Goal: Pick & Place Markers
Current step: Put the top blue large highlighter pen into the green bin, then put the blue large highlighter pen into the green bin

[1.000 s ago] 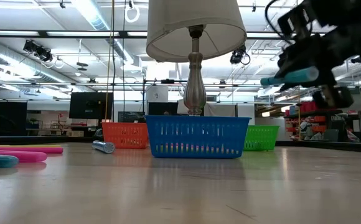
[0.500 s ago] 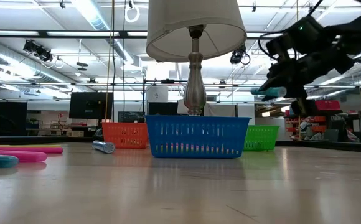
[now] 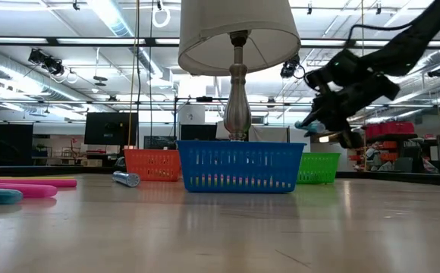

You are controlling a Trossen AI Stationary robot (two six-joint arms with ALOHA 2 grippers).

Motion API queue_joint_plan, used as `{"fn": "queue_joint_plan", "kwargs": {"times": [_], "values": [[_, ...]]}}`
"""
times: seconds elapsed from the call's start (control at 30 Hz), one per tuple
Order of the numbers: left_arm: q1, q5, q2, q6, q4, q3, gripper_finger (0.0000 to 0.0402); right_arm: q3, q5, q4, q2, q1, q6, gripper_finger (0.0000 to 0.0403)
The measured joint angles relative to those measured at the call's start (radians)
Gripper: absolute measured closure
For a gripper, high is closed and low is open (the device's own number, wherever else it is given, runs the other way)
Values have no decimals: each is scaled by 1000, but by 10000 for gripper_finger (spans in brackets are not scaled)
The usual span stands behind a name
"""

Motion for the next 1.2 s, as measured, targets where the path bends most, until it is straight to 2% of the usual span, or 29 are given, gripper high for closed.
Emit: {"fn": "queue_joint_plan", "kwargs": {"times": [0.23,0.5,0.67,0.93,1.2], "values": [[0,0,0,0,-1,0,246,95,-5,-89,124,-19,-80,353],[0,0,0,2,-1,0,246,98,99,-129,158,-19,-60,353],[0,0,0,2,-1,0,246,98,130,-132,171,-19,-60,353],[0,19,0,2,-1,0,246,98,129,-129,171,-19,-60,293],[0,38,0,-1,-1,0,246,98,119,-126,171,-19,-61,282]]}}
